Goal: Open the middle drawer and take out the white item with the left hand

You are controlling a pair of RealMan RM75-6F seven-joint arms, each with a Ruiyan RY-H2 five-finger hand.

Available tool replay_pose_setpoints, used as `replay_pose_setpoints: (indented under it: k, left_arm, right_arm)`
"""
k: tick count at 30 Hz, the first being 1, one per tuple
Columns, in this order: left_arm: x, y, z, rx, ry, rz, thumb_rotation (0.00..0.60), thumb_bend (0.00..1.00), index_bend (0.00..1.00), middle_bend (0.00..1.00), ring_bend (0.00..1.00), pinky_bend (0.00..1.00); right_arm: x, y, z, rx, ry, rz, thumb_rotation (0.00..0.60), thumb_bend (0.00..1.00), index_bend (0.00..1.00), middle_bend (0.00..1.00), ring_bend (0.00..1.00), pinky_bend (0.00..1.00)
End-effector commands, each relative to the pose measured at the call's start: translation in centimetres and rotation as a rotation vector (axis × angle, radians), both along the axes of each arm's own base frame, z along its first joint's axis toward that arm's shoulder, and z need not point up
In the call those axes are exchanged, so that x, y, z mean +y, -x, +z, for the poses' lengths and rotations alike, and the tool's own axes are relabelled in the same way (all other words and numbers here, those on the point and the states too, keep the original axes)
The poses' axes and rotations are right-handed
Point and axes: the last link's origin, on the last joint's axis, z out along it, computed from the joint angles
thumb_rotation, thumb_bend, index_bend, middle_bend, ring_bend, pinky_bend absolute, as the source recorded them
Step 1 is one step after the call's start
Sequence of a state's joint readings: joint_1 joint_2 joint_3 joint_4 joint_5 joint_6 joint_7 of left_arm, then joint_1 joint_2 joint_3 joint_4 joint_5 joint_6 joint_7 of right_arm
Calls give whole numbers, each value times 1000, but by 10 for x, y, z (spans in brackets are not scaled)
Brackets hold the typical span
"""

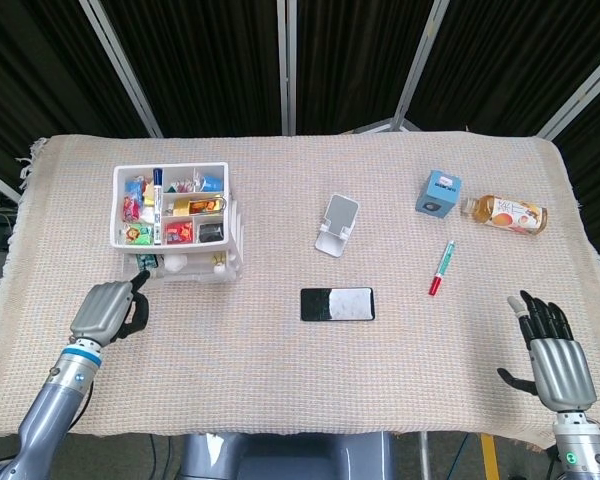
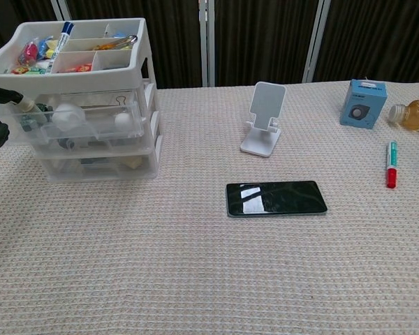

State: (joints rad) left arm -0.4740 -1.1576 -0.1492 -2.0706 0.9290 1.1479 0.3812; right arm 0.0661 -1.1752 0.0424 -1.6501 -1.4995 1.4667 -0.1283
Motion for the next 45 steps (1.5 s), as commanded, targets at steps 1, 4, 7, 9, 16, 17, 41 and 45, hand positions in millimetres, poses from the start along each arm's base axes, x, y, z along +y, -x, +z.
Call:
replay_pose_setpoints:
  k: [1, 4, 7, 9, 16, 17, 41, 45]
  left_arm:
    - [-4, -1, 2, -5, 6, -8, 600, 785, 313, 795, 807, 674]
    - [-8, -3, 4, -6, 22, -13, 600, 785, 325, 795, 807, 674]
    - [-12, -4, 5, -2, 31, -29, 600, 786, 330, 795, 807, 674]
    - [-18, -6, 6, 7, 44, -47, 600, 786, 334, 795, 807, 674]
    - [-33, -4, 8, 24, 75, -73, 600, 785, 347, 795, 807, 674]
    - [-34, -3, 9, 25, 77, -75, 600, 785, 347, 795, 807, 674]
    - [-36, 2, 14, 7, 41, -104, 600, 741, 10, 800, 807, 674]
    - [-34, -1, 20, 1, 15, -115, 600, 596, 33, 800, 807, 674]
  right_arm:
    - [0, 0, 0, 1, -1, 1, 600, 2, 0, 0, 0, 0]
    - [0, 0, -1, 1, -6, 0, 600, 2, 0, 0, 0, 0]
    - [1, 0, -1, 2, -6, 2, 600, 2, 0, 0, 0, 0]
    - [1, -1, -2, 3, -8, 2, 600, 3, 0, 0, 0, 0]
    - [1, -1, -2, 5, -8, 4, 600, 3, 0, 0, 0, 0]
    - [1, -1, -2, 5, -9, 4, 600, 3, 0, 0, 0, 0]
    - [2, -1, -5, 11, -16, 6, 600, 3, 0, 0, 0, 0]
    - [2, -1, -6, 12, -15, 7, 600, 3, 0, 0, 0, 0]
